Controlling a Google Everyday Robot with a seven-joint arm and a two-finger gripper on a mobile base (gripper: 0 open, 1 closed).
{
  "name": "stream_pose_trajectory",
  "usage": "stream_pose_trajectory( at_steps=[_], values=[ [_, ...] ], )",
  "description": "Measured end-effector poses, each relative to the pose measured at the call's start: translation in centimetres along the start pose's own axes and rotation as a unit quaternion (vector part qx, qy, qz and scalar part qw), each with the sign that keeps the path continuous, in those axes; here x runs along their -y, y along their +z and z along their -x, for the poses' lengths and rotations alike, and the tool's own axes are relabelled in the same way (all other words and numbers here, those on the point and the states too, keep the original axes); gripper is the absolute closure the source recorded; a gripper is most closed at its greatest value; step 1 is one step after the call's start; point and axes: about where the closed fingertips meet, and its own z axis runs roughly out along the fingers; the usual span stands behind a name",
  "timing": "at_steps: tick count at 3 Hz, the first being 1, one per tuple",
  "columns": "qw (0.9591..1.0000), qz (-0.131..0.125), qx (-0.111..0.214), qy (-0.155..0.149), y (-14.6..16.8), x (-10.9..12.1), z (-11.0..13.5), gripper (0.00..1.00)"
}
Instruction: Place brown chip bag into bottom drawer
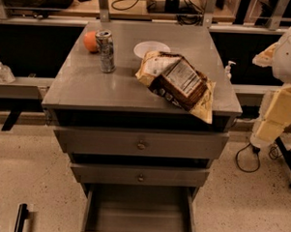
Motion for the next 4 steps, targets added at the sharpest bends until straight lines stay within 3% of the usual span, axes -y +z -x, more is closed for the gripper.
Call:
stream_pose_trajectory(
  at_steps=[1, 2, 3, 4],
  values=[
    [1.0000, 0.000, 0.000, 0.000, 0.0, 0.0, 0.0, 0.00],
    [0.9997, -0.008, 0.021, -0.012, 0.3, 1.0, 1.3, 0.00],
    [0.9965, -0.030, 0.070, -0.034, 1.6, 4.7, 4.6, 0.00],
    [0.9899, -0.057, 0.125, -0.036, 3.5, 9.7, 8.6, 0.00]
  ],
)
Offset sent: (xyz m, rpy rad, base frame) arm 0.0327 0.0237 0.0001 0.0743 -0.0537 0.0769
